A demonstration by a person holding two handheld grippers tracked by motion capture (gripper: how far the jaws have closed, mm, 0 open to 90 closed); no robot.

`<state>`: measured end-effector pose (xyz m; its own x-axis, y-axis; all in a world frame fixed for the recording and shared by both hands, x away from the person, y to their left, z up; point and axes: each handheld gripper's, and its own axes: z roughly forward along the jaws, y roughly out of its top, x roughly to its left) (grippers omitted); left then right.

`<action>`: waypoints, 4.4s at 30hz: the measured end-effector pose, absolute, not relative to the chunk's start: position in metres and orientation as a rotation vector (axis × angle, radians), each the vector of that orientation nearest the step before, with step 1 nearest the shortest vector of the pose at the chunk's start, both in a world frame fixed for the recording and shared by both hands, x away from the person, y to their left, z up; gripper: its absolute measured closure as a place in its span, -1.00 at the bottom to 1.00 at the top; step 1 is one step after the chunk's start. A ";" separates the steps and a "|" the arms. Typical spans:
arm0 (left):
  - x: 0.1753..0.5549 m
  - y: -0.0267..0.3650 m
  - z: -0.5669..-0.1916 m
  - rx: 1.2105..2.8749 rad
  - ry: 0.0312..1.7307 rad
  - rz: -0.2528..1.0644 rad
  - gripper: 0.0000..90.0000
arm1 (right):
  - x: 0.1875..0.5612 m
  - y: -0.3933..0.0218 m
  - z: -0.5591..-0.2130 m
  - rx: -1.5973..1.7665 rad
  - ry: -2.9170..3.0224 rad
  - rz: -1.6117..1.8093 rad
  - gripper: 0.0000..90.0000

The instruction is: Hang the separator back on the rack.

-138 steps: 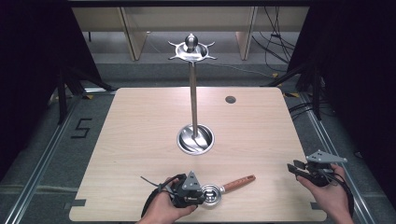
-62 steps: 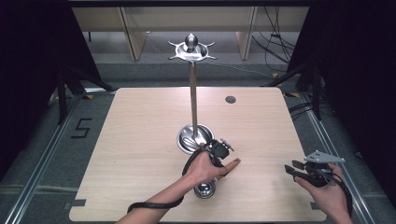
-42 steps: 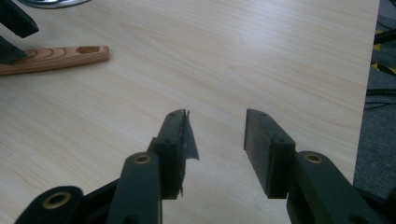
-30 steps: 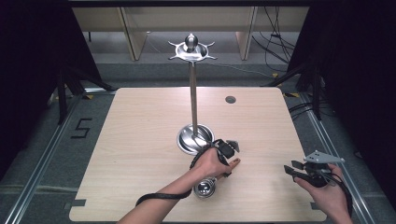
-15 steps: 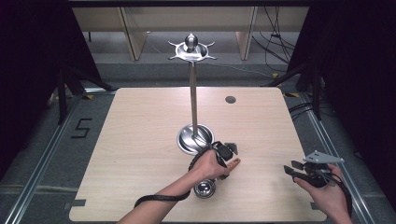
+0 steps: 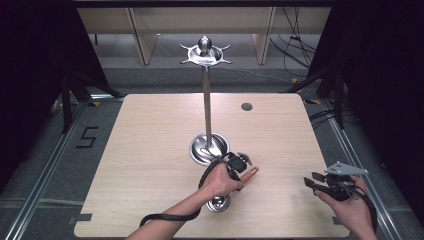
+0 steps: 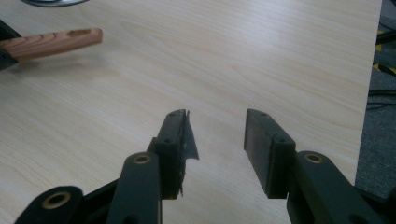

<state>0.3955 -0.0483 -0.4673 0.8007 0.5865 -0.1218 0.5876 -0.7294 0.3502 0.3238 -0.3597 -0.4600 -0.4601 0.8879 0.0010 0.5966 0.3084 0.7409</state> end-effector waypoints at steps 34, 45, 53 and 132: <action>0.340 0.034 -0.416 1.871 0.875 0.370 0.51 | 0.322 -0.356 -0.456 1.335 2.193 0.952 0.33; 0.334 0.045 -0.397 1.749 0.874 0.515 0.51 | 0.325 -0.359 -0.458 1.253 2.198 0.952 0.33; 0.336 0.054 -0.385 1.691 0.887 0.551 0.51 | 0.324 -0.359 -0.457 1.254 2.202 0.940 0.33; 0.354 0.072 -0.318 1.471 0.943 0.722 0.50 | 0.323 -0.355 -0.458 1.282 2.178 0.957 0.33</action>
